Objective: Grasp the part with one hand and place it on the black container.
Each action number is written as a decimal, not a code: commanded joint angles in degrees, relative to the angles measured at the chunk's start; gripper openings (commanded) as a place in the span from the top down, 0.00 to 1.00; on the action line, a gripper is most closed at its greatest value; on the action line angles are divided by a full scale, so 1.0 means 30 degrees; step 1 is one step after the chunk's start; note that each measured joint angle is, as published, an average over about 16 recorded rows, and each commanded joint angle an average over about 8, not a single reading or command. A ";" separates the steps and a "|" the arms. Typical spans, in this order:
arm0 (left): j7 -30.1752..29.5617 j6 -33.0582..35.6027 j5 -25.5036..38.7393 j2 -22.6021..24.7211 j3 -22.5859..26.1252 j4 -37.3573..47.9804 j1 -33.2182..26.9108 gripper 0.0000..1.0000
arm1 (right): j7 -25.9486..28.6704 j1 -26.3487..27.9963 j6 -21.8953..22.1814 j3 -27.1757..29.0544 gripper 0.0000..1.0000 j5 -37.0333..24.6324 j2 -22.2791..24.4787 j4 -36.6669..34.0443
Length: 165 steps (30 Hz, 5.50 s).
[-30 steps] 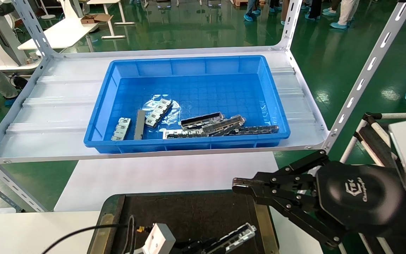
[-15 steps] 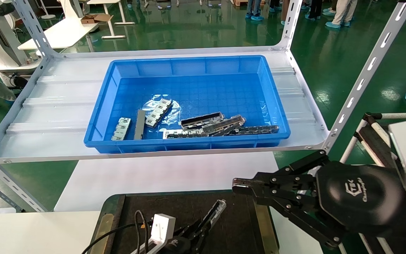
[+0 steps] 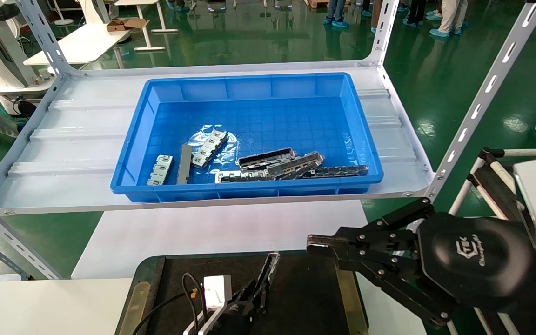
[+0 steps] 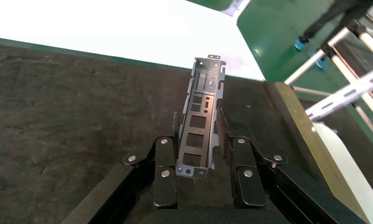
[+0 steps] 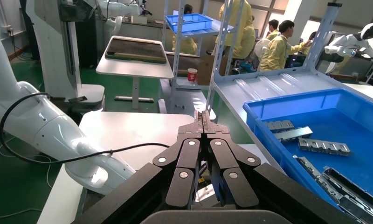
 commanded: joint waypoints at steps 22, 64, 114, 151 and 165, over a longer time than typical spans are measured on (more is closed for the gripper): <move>-0.4627 -0.3857 -0.0901 0.0759 0.3309 0.0800 -0.1222 1.00 | -0.0003 0.0002 0.0002 -0.0006 1.00 0.0004 0.0002 0.0000; -1.4060 -0.8897 0.0729 0.0689 1.0761 0.1367 -0.3658 0.00 | -0.0009 0.0005 0.0007 -0.0018 0.00 0.0012 0.0007 0.0000; -1.9081 0.4202 0.7914 -0.8147 1.0615 -0.3713 -0.7268 0.00 | -0.0015 0.0008 0.0012 -0.0031 0.00 0.0021 0.0012 0.0000; -0.2781 2.2340 -0.3272 -1.1708 0.1919 -0.0920 -0.4830 0.00 | -0.0020 0.0011 0.0016 -0.0041 0.00 0.0027 0.0015 0.0000; -0.0103 2.7326 -0.4245 -1.1801 0.1208 0.2466 -0.5683 0.00 | -0.0022 0.0012 0.0017 -0.0044 0.00 0.0030 0.0017 0.0000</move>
